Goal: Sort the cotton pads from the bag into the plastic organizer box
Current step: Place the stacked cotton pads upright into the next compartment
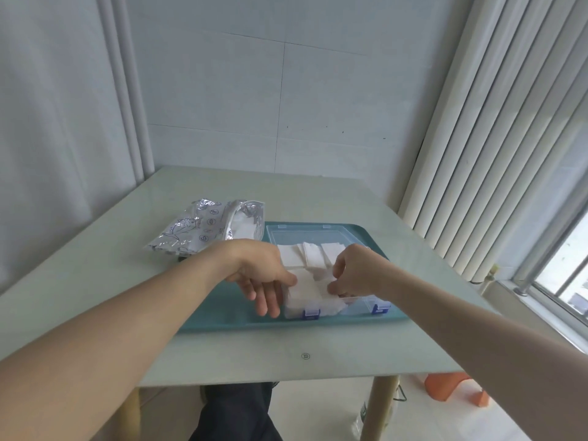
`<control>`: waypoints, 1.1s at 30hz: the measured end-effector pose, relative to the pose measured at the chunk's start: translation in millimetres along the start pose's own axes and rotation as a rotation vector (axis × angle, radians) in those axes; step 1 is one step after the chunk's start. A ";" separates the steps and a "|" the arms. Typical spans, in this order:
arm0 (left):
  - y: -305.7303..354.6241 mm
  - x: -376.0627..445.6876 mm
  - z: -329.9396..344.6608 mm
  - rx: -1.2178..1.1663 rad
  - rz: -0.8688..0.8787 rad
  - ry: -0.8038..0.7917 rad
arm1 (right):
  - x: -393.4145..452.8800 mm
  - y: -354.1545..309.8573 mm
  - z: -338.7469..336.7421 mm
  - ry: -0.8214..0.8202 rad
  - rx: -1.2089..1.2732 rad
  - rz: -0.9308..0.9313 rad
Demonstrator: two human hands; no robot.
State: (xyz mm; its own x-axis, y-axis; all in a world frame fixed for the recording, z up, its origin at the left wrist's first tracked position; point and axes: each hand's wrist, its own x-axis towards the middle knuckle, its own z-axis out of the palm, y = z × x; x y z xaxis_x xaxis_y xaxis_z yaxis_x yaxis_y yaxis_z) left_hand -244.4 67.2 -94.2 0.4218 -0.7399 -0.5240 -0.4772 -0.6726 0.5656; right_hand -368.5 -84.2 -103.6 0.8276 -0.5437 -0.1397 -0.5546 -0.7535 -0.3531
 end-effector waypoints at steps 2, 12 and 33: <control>-0.6 -1.4 0.3 0.004 -0.017 -0.006 | 3.3 3.5 0.1 -0.003 -0.030 0.004; -33.3 1.2 -64.9 -0.085 0.159 1.017 | 11.1 -13.3 -39.6 -0.018 -0.273 -0.112; -127.8 68.7 -83.9 0.045 0.029 0.935 | 177.0 -147.1 25.6 -0.220 -0.222 -0.330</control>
State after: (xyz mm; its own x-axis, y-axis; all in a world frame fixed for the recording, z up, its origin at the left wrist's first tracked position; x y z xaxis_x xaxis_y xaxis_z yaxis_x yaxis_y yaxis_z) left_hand -89.7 101.4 -149.0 0.8485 -0.4786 0.2258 -0.5185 -0.6669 0.5351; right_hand -138.3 -60.1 -100.1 0.9487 -0.1874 -0.2548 -0.2431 -0.9474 -0.2081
